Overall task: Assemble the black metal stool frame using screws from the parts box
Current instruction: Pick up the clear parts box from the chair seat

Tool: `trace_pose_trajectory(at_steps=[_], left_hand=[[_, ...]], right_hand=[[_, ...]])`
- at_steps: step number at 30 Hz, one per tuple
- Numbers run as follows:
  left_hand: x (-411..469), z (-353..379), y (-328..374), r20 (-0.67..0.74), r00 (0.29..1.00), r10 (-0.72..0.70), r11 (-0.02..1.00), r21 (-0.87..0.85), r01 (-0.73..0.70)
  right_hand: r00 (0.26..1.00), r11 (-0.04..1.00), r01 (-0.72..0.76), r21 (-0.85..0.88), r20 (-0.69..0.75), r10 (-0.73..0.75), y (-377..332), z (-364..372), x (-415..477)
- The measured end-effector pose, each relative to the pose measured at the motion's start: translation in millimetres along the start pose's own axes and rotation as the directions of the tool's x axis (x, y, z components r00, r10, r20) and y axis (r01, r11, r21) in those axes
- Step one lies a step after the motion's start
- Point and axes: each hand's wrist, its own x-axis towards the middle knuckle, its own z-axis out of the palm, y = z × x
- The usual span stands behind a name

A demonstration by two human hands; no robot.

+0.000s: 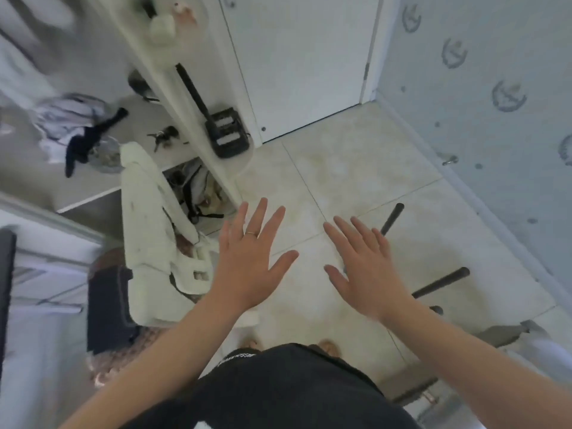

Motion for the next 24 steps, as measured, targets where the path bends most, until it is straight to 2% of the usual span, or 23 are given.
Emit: trace_pose_trajectory(at_steps=[5,10,14,17,20,24], left_hand=[[-32,-44,-47,-0.163,0.977,-0.140,0.990,-0.028,0.137],[-70,-72,-108,-0.330,0.914,-0.237,0.971,-0.066,0.228],[-96,-77,-173,-0.390,0.861,-0.327,0.945,-0.121,0.304],[-112,-73,-231,-0.396,0.843,-0.364,0.931,-0.168,0.324],[-124,-65,-294,-0.331,0.850,-0.410,0.912,-0.185,0.367],[-148,-42,-386,-0.167,0.835,-0.525,0.845,-0.221,0.487]], right_hand=[[0.969,0.971,0.236,0.048,-0.081,-0.231,-71,-7,41],[0.889,0.885,0.451,0.119,-0.149,-0.433,-152,2,67],[0.823,0.817,0.560,0.134,-0.197,-0.532,-222,14,85],[0.776,0.774,0.623,0.118,-0.225,-0.590,-275,30,95],[0.725,0.728,0.681,0.083,-0.221,-0.653,-322,52,104],[0.741,0.735,0.671,0.097,-0.129,-0.659,-382,101,117]])
